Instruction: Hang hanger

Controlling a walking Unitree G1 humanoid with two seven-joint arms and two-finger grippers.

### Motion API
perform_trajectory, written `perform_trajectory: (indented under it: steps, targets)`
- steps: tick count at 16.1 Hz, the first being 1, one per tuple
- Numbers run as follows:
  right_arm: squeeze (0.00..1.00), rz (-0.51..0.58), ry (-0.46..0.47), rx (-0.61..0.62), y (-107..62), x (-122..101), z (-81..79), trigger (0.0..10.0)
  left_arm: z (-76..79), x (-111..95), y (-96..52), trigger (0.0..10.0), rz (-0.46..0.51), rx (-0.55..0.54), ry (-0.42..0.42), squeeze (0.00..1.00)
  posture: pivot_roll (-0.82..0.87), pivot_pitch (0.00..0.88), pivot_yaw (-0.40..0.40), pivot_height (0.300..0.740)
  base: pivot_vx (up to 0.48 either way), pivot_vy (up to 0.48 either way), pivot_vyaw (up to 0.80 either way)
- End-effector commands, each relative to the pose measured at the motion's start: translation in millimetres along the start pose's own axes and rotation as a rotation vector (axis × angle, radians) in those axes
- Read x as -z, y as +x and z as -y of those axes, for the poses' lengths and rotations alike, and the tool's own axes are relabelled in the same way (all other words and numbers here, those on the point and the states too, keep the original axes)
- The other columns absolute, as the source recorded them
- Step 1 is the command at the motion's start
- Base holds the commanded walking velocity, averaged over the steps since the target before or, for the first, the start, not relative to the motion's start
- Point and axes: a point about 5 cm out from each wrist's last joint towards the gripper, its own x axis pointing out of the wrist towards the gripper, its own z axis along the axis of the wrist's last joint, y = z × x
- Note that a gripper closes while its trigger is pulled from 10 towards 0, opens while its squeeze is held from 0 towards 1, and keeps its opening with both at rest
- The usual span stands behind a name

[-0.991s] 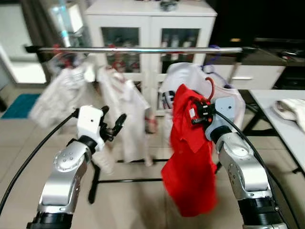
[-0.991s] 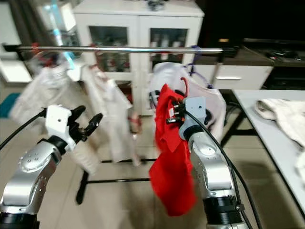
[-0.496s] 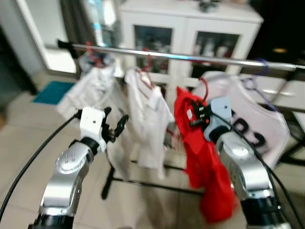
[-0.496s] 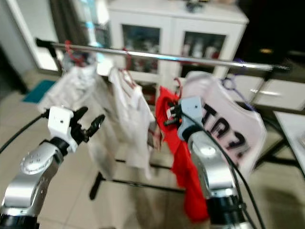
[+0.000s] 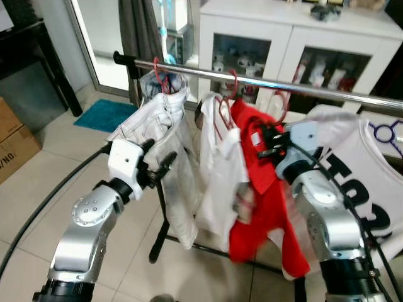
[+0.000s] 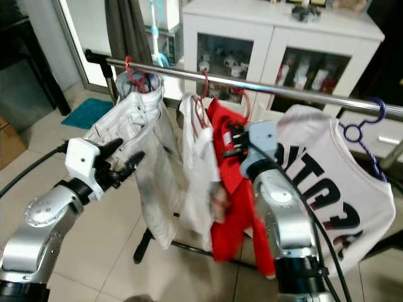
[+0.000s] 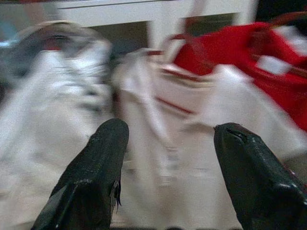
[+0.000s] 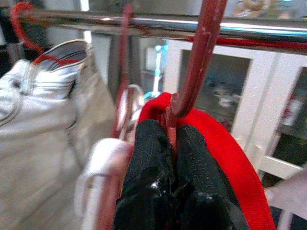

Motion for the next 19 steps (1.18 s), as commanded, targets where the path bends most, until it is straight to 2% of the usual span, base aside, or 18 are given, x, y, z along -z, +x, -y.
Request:
perform_trajectory:
  steps: [1,3,18,19]
  targets:
    - [0.00,0.076,0.007,0.029,1.7,-14.0,5.6,10.0,6.9,-3.8,-0.1,10.0,0.007,0.086,-0.001,0.00,0.04,0.000,0.008,0.740,0.000,0.000,0.00]
    - [0.00,0.066,-0.006,0.041,4.5,-13.5,6.1,10.0,8.3,-4.9,-0.4,10.0,0.003,0.126,0.011,0.00,0.04,0.000,0.005,0.740,0.000,0.000,0.00]
    - [0.00,0.066,-0.006,0.041,4.5,-13.5,6.1,10.0,8.3,-4.9,-0.4,10.0,0.003,0.126,0.011,0.00,0.04,0.000,0.005,0.740,0.000,0.000,0.00]
    - [0.00,0.051,-0.008,0.066,7.0,-12.4,7.8,10.0,9.3,-5.9,-1.7,10.0,0.003,0.160,0.007,0.00,0.03,0.000,0.007,0.740,0.000,0.000,0.00]
